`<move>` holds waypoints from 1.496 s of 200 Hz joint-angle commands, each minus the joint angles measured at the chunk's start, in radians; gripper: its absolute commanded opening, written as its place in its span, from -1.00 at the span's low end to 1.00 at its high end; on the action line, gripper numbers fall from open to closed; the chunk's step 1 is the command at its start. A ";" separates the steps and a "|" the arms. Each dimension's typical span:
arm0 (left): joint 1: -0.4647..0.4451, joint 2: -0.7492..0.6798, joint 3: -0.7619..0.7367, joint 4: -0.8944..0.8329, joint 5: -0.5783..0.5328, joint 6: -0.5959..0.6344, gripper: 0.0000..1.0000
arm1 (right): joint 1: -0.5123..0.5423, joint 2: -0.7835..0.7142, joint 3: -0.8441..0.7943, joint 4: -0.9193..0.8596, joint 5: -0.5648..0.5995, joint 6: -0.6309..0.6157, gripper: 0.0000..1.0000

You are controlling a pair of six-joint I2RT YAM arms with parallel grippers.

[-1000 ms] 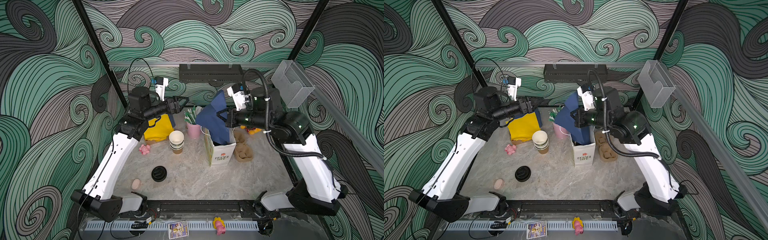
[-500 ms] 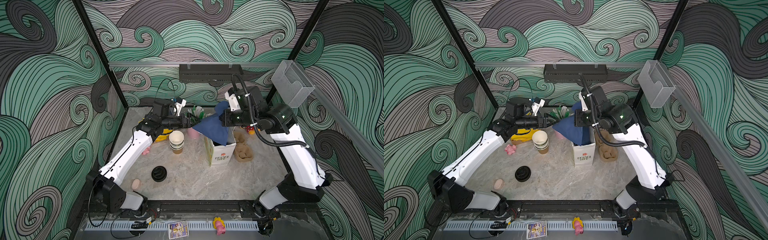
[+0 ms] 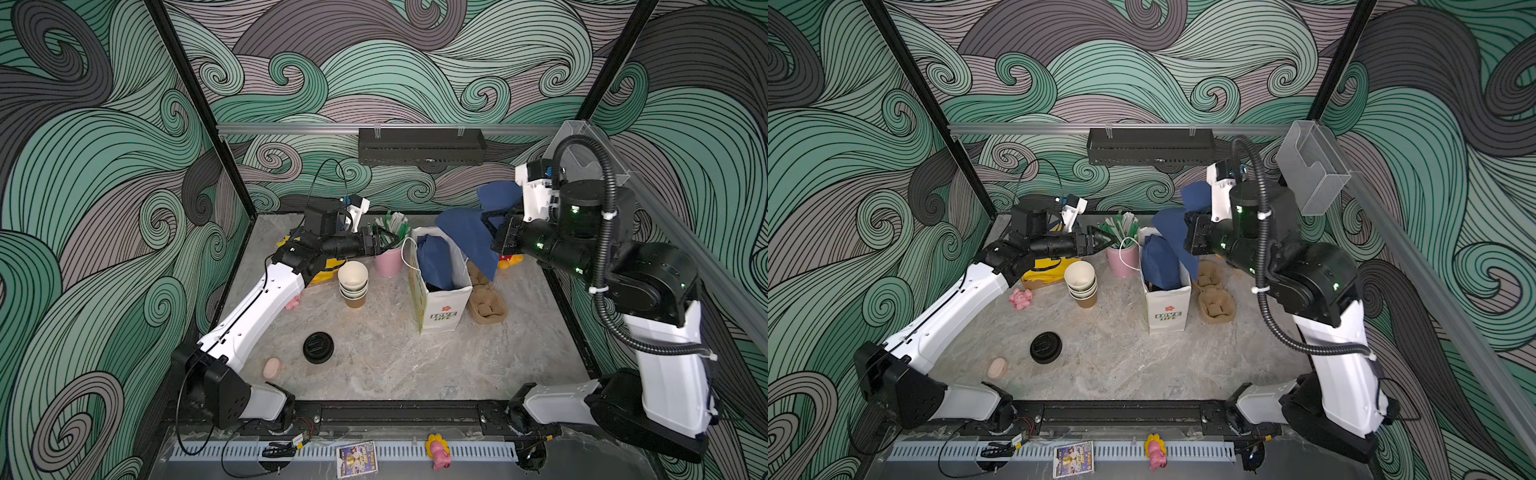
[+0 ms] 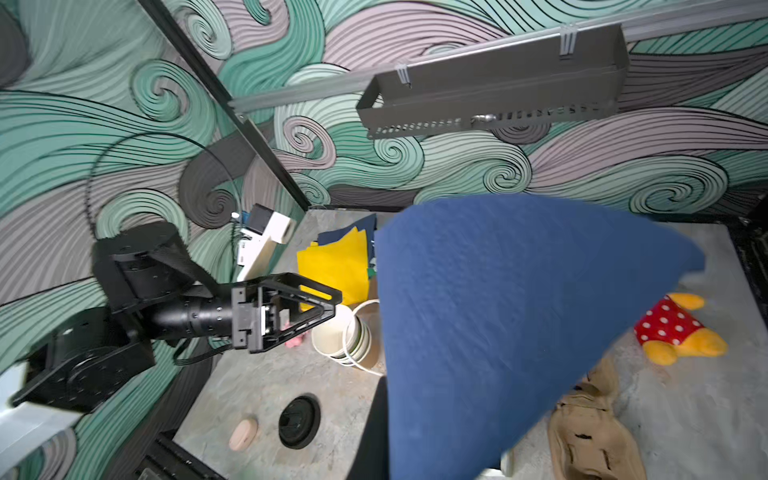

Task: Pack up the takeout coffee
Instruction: 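Carry the napkin over the bag with the right gripper while the left gripper withdraws, then lower the napkin into the bag and release it with the right gripper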

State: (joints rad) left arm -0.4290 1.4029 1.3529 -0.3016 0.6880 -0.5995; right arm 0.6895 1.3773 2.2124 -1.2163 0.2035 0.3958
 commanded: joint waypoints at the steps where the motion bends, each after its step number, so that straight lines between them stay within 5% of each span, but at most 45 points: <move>1: -0.005 0.037 0.028 0.040 0.133 0.003 0.58 | -0.004 0.090 -0.042 -0.069 0.056 -0.015 -1.00; 114: -0.032 0.120 0.062 0.015 0.130 0.043 -0.45 | -0.084 0.254 -0.309 -0.072 -0.236 0.019 -1.00; 187: -0.038 0.127 0.056 0.008 0.150 0.049 -0.91 | -0.134 0.380 -0.279 -0.071 -0.259 0.023 -1.00; 269: -0.048 0.124 0.045 0.007 0.149 0.053 -1.00 | -0.135 0.488 -0.285 -0.053 -0.228 0.025 -0.94; 299: -0.048 0.114 0.043 0.009 0.135 0.058 -0.91 | -0.133 0.456 -0.306 -0.052 -0.210 0.029 -0.41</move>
State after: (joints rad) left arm -0.4683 1.5177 1.3754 -0.2920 0.8196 -0.5678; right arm 0.5560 1.8664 1.9156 -1.2671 -0.0372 0.4110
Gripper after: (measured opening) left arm 0.048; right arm 0.200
